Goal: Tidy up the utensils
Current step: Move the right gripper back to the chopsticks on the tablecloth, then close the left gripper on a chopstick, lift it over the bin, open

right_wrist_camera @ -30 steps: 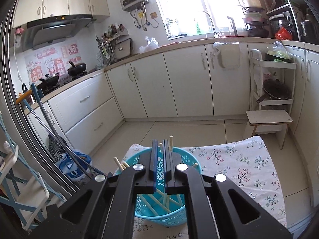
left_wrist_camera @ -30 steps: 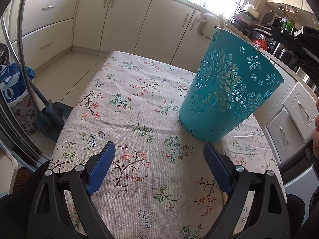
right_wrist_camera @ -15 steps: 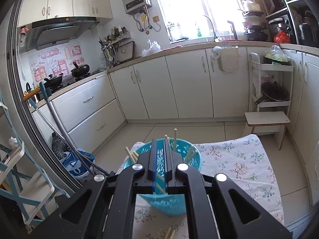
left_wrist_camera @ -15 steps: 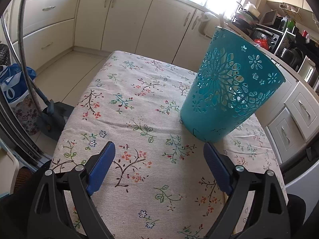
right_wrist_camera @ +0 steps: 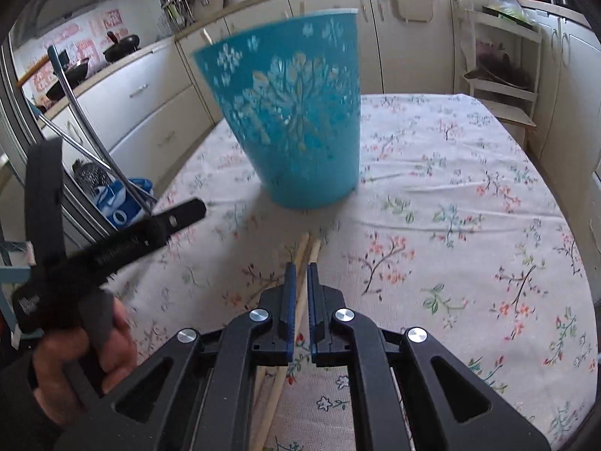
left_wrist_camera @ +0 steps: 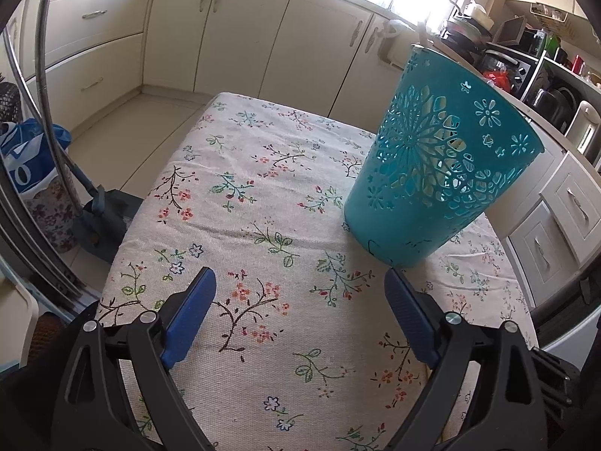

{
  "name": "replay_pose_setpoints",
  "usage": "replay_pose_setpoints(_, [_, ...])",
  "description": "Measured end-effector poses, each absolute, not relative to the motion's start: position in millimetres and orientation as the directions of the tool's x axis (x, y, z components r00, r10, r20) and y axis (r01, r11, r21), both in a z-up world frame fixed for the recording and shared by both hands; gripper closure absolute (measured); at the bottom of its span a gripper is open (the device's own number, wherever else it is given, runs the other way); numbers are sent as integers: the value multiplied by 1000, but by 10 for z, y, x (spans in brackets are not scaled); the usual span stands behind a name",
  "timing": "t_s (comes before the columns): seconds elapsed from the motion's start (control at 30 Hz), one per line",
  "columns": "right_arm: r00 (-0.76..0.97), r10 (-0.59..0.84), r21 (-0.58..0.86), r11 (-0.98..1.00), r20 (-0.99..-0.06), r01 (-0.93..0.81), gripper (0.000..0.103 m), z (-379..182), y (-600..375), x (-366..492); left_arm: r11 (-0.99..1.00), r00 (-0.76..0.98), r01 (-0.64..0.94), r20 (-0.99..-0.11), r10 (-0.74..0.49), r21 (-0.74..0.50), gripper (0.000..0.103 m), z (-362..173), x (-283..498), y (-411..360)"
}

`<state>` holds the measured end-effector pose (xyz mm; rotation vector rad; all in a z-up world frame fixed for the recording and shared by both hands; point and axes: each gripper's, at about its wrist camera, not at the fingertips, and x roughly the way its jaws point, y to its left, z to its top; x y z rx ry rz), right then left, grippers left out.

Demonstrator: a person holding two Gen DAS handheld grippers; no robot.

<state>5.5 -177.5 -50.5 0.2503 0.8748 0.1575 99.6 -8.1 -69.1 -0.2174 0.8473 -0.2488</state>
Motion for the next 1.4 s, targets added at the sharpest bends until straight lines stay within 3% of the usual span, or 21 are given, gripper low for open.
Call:
replay_pose_setpoints(0.93, [587, 200, 202, 977, -785, -63, 97, -700, -1727, 68, 951, 623, 143, -722, -303, -275, 15, -716, 1011, -128])
replay_pose_setpoints(1.27, [603, 191, 237, 972, -775, -3, 97, -726, -2097, -93, 922, 574, 373, -756, -315, -101, 16, -669, 613, -850])
replay_pose_setpoints(1.4, [603, 209, 261, 965, -770, -1, 96, -724, -2128, -101, 926, 544, 370, -791, -280, -74, 16, -692, 653, -1036])
